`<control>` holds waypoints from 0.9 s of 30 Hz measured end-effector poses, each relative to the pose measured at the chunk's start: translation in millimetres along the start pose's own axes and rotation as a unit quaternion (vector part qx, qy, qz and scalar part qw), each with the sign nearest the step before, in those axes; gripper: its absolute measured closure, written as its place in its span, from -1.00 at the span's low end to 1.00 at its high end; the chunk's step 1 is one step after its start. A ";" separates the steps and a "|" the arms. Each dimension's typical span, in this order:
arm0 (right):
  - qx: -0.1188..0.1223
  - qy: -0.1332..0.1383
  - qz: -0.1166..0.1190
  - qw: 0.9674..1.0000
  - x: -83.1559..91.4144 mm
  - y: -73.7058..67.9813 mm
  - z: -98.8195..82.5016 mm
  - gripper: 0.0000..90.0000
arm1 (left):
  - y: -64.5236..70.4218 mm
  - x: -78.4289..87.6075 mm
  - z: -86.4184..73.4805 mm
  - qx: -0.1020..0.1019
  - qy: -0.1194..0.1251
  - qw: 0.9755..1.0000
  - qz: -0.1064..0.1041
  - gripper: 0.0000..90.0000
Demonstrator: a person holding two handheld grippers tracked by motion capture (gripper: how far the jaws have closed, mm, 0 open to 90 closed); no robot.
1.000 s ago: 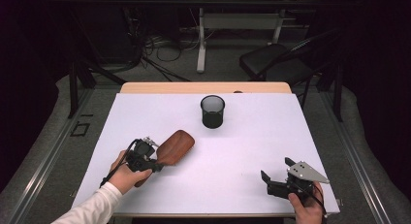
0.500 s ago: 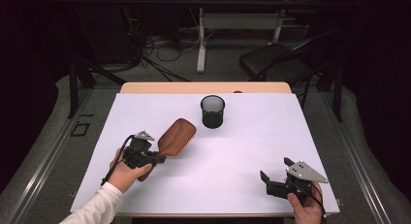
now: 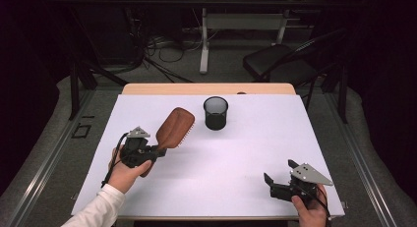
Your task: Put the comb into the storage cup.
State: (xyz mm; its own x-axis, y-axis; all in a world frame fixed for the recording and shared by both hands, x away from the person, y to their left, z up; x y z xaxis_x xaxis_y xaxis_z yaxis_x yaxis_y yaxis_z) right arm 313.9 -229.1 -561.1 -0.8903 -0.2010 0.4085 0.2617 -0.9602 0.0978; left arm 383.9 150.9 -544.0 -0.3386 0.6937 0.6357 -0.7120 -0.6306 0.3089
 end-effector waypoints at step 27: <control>-0.001 0.000 -0.002 1.000 -0.2 0.9 -0.2 -0.86 | 2.1 13.4 44.3 -0.026 0.114 0.993 0.013 0.61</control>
State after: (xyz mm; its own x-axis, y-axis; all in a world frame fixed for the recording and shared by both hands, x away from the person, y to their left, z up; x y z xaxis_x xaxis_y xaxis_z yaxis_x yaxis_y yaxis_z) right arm 314.2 -230.0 -561.3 -0.8910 -0.1975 0.4087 0.2579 -0.9612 0.0977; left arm 405.2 143.4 -503.5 -0.4834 0.7419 0.4646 -0.7303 -0.6345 0.2532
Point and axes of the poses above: each handheld gripper's, and its own axes: x roughly backward along the jaws, z roughly out of its top, y roughly to its right, the point moved 9 cm from there along -x, roughly forward along the jaws, and after that the axes turned 11 degrees about -z, right-handed, at the moved point
